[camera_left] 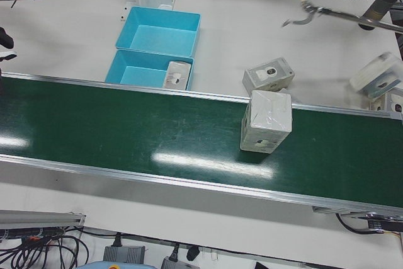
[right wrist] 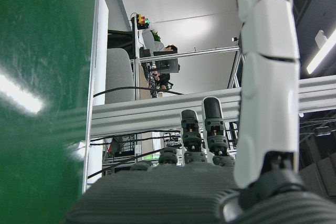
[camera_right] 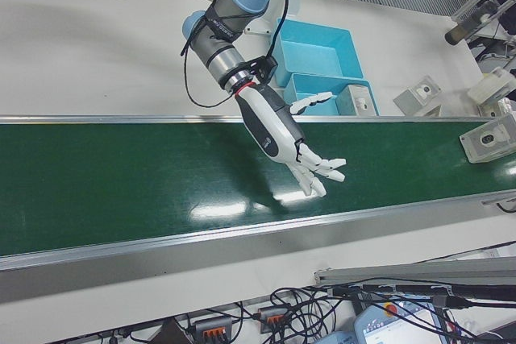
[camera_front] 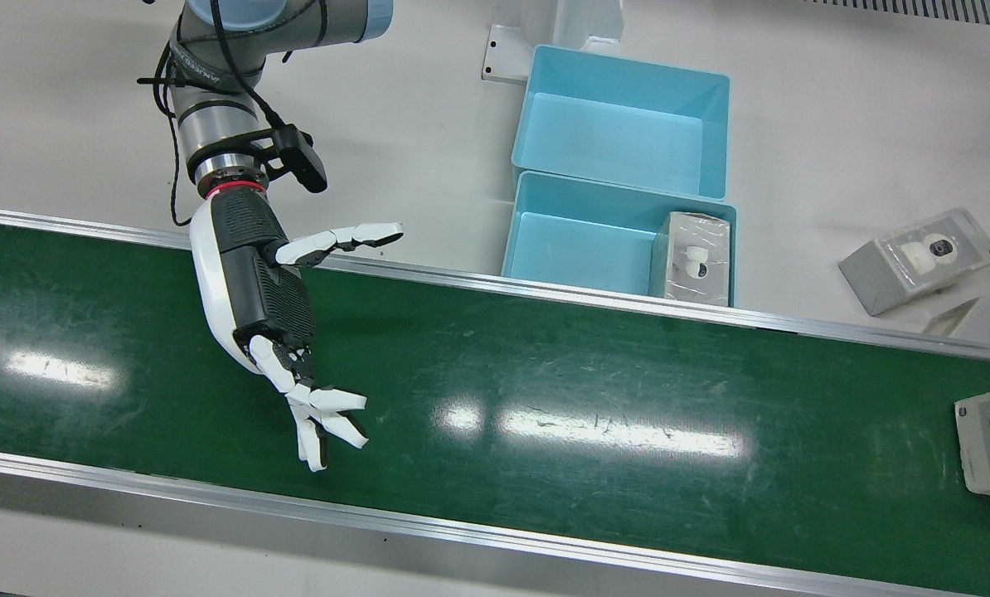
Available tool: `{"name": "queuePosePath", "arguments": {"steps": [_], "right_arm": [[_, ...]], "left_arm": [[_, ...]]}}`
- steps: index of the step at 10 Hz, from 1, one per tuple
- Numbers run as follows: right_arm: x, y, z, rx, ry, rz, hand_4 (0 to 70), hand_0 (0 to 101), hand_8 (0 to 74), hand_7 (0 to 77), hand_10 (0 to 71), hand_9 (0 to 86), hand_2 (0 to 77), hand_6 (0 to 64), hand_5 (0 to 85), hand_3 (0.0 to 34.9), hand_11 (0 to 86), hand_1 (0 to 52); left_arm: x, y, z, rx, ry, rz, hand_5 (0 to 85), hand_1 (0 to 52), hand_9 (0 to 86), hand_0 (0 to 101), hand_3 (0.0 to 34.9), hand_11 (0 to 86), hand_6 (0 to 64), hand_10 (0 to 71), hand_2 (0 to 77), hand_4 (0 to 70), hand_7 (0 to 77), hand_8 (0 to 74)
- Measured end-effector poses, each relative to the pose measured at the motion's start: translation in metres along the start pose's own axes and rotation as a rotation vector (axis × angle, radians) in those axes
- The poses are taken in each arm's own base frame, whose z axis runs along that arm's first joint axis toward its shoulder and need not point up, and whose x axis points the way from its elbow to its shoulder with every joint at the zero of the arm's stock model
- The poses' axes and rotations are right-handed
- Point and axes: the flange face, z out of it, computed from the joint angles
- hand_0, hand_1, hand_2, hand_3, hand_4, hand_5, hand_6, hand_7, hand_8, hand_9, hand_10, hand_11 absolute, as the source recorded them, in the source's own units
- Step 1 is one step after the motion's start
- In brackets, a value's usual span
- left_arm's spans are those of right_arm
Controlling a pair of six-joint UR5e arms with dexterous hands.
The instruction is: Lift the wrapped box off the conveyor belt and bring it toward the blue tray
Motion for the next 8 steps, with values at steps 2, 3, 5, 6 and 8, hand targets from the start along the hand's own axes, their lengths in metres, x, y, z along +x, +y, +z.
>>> {"name": "queuePosePath", "arguments": {"steps": [2, 3, 5, 6, 8], "right_arm": [[-0.002, 0.009, 0.0, -0.017, -0.005, 0.003, 14.2, 49, 2.7, 11.4, 0.0, 6.0, 10.9, 8.2, 26.7, 0.0, 0.5, 15.3], [-0.001, 0.007, -0.001, -0.014, -0.011, -0.001, 14.2, 49, 2.7, 11.4, 0.0, 6.0, 10.9, 8.2, 26.7, 0.0, 0.5, 15.3], [0.004, 0.0, -0.001, 0.003, -0.023, -0.007, 14.2, 48, 2.2, 11.4, 0.0, 6.0, 10.9, 8.2, 26.7, 0.0, 0.5, 15.3], [0.008, -0.004, -0.001, 0.012, -0.028, -0.009, 14.2, 48, 2.2, 10.4, 0.0, 6.0, 11.4, 8.2, 27.8, 0.0, 0.5, 15.3], [0.011, -0.011, -0.001, 0.026, -0.037, -0.013, 14.2, 48, 2.2, 10.4, 0.0, 6.0, 11.4, 8.2, 27.8, 0.0, 0.5, 15.3]], "left_arm": [[0.0, 0.0, 0.0, 0.0, 0.0, 0.0, 1.1, 0.0, 0.5, 0, 0.0, 0.5, 0.5, 0.5, 1.1, 0.0, 0.5, 0.5], [0.0, 0.0, 0.0, 0.0, 0.0, 0.0, 1.1, 0.0, 0.5, 0, 0.0, 0.5, 0.5, 0.0, 1.1, 0.0, 0.5, 0.5], [0.0, 0.0, 0.0, 0.0, 0.0, 0.0, 1.1, 0.0, 0.0, 0, 0.0, 0.5, 0.5, 0.5, 0.5, 0.0, 0.0, 0.5], [0.0, 0.0, 0.0, 0.0, 0.0, 0.0, 1.1, 0.0, 0.5, 0, 0.0, 0.5, 0.5, 0.5, 0.5, 0.0, 0.5, 0.5], [0.0, 0.0, 0.0, 0.0, 0.0, 0.0, 1.1, 0.0, 0.5, 0, 0.0, 0.5, 0.5, 0.5, 0.5, 0.0, 0.0, 0.5]]}}
